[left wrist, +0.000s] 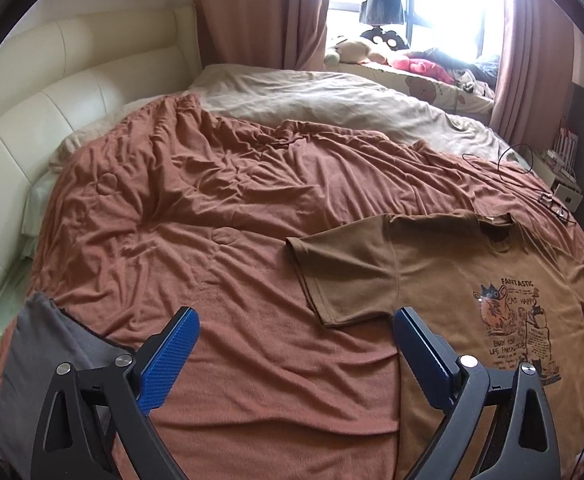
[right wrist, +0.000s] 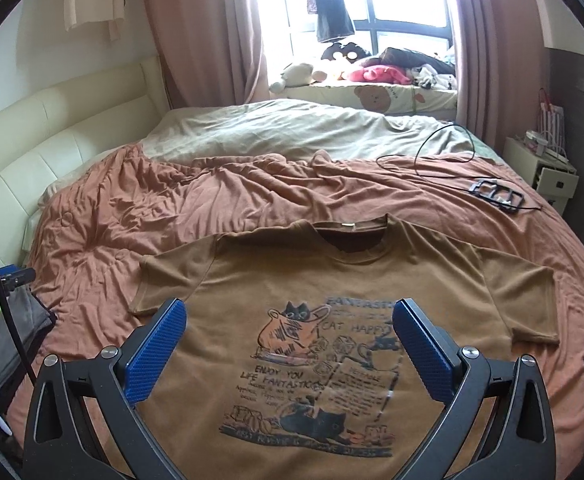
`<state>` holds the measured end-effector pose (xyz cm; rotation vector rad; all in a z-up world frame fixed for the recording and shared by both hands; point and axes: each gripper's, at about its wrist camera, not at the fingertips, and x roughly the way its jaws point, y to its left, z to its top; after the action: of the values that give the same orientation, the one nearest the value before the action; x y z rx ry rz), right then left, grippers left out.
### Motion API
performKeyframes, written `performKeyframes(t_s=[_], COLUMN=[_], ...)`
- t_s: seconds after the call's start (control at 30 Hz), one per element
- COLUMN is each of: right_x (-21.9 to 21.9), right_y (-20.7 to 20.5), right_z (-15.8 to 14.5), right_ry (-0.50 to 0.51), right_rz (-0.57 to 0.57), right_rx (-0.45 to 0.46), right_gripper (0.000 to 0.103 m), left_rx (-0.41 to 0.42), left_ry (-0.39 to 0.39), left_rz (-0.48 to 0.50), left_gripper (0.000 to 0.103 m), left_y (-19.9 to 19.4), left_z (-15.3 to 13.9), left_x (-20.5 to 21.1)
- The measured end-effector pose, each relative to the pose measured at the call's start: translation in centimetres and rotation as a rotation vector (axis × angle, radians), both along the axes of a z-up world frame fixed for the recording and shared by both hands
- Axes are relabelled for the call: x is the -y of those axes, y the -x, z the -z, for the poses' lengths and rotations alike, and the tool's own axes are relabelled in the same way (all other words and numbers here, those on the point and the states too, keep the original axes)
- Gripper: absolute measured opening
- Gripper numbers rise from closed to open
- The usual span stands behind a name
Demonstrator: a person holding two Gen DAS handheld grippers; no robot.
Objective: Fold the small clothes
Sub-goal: 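Lower both tools over the shirt's side edge beside the left tool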
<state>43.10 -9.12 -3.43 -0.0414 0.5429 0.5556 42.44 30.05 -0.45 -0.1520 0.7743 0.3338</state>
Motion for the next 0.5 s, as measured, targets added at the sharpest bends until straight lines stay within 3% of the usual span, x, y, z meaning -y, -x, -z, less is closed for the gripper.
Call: performKeyframes(t_s=[0.07, 0.5], right_x=[-0.8, -7.1], right_y=[-1.7, -10.4], right_z=[0.6, 4.0], right_ry=[0.013, 0.008], right_rz=[0.000, -0.080], right_rx=[-0.017, -0.159], right_gripper=[0.081, 0.037], left_rx=[-0.007, -0.060], left_ry=[0.039, 0.168], left_rz=[0.003, -0.007], left_gripper=[0.092, 0.070], left_y=[-1.9, -12.0], left_z=[1.1, 8.5], left_x=[-0.7, -5.6])
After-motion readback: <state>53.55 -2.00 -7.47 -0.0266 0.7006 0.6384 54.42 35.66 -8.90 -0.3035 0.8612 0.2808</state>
